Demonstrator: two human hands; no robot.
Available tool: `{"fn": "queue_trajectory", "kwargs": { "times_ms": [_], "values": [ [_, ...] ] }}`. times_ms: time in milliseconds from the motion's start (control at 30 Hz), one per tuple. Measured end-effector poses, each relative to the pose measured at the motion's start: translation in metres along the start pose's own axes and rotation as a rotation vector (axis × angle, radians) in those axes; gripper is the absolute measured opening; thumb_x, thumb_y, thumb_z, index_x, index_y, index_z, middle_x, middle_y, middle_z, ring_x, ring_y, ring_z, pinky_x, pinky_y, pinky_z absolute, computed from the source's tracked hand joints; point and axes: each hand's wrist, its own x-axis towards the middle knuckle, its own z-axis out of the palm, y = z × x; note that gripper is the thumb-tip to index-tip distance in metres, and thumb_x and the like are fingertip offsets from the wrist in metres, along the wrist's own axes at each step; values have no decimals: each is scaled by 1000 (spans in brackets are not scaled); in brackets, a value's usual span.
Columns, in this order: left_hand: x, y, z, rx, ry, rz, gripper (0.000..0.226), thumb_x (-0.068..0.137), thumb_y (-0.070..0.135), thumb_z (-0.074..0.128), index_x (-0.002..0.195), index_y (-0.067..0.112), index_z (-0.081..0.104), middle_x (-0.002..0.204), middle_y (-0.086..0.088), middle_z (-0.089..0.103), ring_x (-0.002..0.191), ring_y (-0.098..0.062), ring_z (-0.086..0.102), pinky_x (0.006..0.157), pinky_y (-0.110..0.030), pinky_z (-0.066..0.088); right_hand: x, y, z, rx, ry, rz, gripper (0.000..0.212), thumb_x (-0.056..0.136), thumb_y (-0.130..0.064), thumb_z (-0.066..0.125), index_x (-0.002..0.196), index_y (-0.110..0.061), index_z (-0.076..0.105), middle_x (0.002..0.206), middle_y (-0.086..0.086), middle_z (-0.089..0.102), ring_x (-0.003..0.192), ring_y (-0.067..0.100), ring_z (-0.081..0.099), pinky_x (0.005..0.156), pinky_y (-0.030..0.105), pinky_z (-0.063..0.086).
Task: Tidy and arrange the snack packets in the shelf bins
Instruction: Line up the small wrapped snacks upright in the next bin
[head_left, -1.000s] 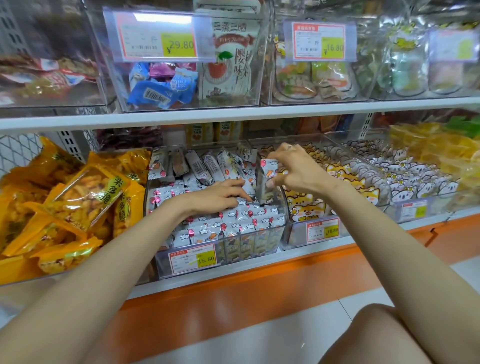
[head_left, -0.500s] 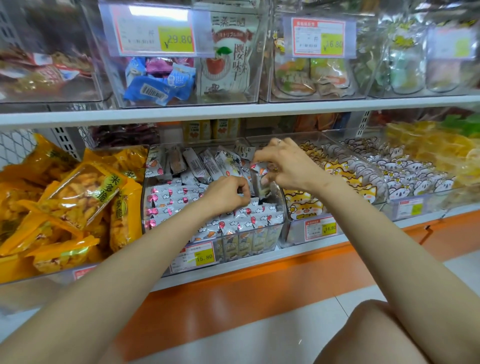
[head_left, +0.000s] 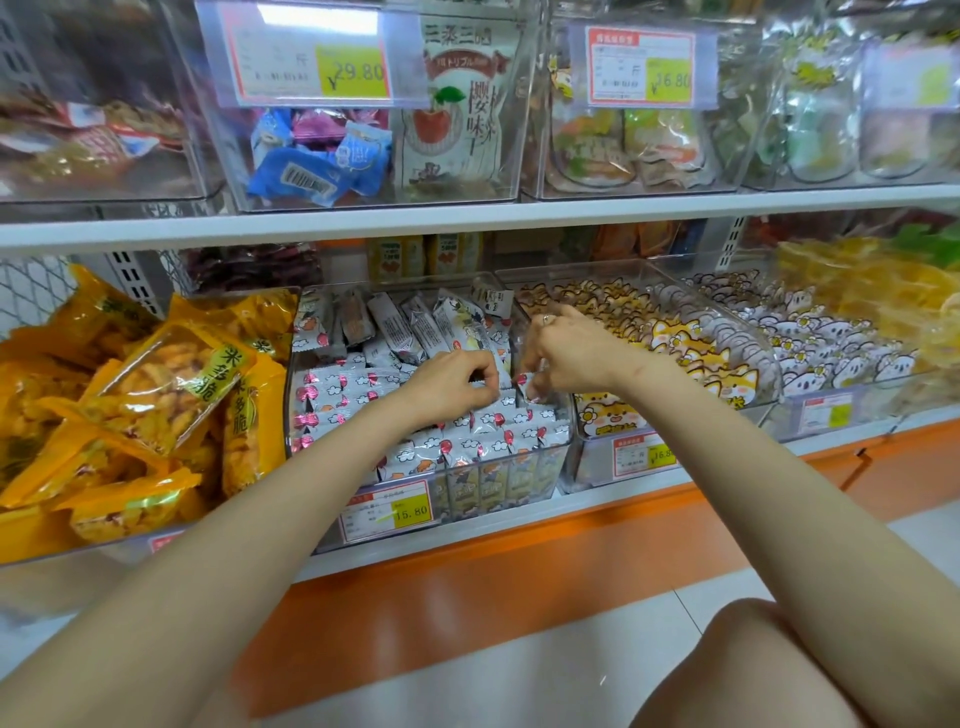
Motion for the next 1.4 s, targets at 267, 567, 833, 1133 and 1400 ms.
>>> {"fn": "queue_trajectory", "kwargs": {
  "times_ms": [267, 567, 833, 1133, 1400],
  "values": [
    [-2, 3, -2, 15, 13, 16, 11, 88, 13, 58, 81, 22, 61, 110, 0, 67, 109, -17, 58, 89, -33, 45, 10, -13, 3, -126, -98, -24, 17, 87, -22, 58, 100, -19, 69, 104, 2, 67, 110, 21, 55, 115, 42, 8],
    [-11, -6, -21, -37, 76, 1, 13, 90, 19, 60, 101, 20, 67, 95, 3, 69, 92, -16, 63, 87, -32, 49, 8, -9, -1, 100, 82, 21, 18, 86, -22, 58, 95, -22, 74, 100, 0, 72, 100, 21, 60, 101, 31, 32],
    [-18, -23, -38, -6, 239, -82, 17, 93, 12, 54, 106, 10, 64, 102, -3, 65, 91, -13, 56, 80, -21, 40, 38, -33, 2, -41, 73, 290, 56, 87, -66, 43, 88, -17, 72, 81, 4, 65, 93, 22, 61, 107, 39, 26],
    [-20, -31, -41, 33, 251, -54, 17, 90, 11, 58, 106, 10, 63, 102, -4, 67, 94, -15, 60, 82, -25, 45, 33, -27, -11, 364, 273, 452, 50, 82, -58, 59, 106, -14, 60, 96, 8, 64, 91, 25, 60, 85, 33, 44],
    [14, -17, -50, 375, -36, 179, 35, 86, 15, 63, 120, 20, 58, 126, 3, 56, 116, -16, 49, 93, -27, 37, -3, 6, -15, 1343, 440, 459, 43, 74, 18, 65, 110, -3, 55, 117, 23, 54, 68, 28, 64, 56, 25, 58]
  ]
}}
